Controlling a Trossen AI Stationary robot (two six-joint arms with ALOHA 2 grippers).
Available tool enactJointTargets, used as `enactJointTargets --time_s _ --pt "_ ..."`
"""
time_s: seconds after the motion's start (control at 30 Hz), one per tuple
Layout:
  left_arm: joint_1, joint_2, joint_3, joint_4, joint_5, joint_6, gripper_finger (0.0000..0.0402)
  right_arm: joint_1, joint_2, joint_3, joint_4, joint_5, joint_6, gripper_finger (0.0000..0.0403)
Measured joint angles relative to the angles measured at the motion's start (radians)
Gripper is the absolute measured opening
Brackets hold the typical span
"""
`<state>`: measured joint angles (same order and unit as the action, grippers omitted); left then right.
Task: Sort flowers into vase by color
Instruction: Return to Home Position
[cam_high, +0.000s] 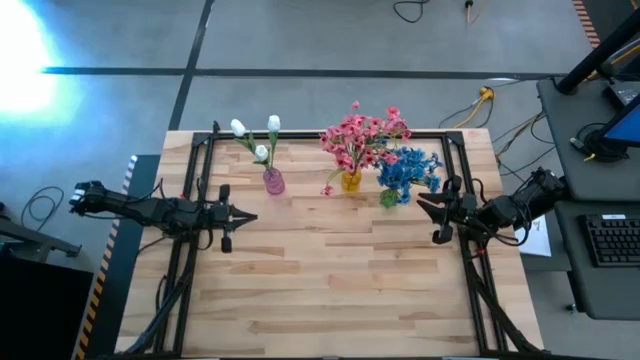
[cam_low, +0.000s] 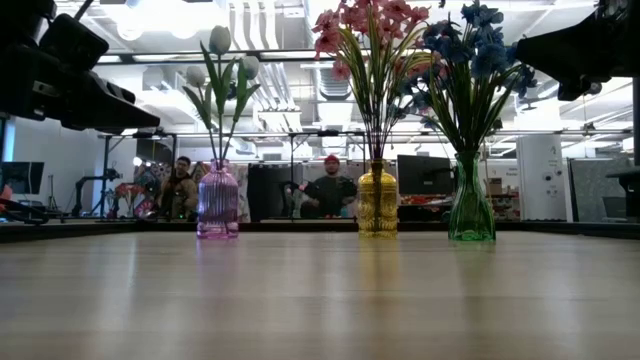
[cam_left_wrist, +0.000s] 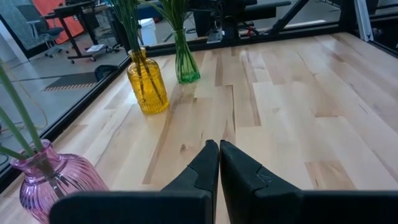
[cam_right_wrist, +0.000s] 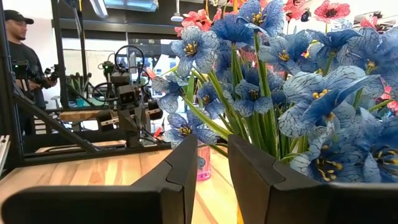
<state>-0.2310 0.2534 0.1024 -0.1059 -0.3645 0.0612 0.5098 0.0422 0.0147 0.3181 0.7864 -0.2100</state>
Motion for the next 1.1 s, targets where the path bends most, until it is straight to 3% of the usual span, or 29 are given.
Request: enactJointTargets --time_s 0.73,1.1 --pt "0.000 0.032 0.000 0.000 0.000 0.000 0.0000 0.000 0.000 0.000 0.000 0.000 0.000 0.0075" --pt "0.000 0.046 0.000 0.000 0.000 0.000 0.0000 0.000 0.000 0.000 0.000 0.000 0.000 0.0090"
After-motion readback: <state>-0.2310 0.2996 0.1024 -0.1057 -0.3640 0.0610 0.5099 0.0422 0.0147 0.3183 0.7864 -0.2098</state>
